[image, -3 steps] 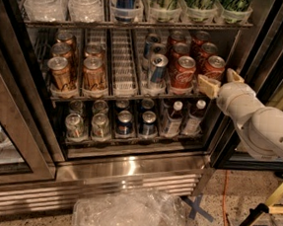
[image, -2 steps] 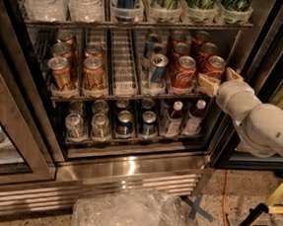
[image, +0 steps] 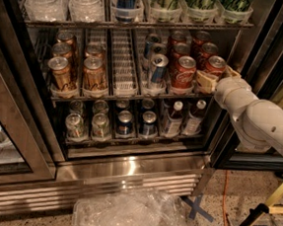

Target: Pick coke can from middle shelf of fridge

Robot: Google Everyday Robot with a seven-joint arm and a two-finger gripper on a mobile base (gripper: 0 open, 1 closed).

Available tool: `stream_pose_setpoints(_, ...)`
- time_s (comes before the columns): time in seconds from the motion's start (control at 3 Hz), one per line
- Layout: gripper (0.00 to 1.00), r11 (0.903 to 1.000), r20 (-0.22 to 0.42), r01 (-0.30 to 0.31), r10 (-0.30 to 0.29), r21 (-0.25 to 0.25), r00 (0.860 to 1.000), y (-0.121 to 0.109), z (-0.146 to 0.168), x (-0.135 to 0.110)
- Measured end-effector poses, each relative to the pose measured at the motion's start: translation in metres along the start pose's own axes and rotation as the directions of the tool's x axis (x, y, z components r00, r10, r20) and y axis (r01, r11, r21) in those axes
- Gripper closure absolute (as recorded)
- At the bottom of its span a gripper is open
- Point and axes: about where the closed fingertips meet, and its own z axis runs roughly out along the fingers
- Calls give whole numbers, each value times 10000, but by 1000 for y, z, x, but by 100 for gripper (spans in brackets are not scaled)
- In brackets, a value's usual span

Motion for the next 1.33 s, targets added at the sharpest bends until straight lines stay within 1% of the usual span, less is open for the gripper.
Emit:
stream_pose_setpoints(0.67,32,9996,2,-289,289,79,9996,1,7,2)
stream_pose_setpoints(1.0,51,9990,4,-441,441,121,9990,2,9,4)
stream_pose_setpoints(1.33,74,9990,4,-441,441,121,9990,2,9,4)
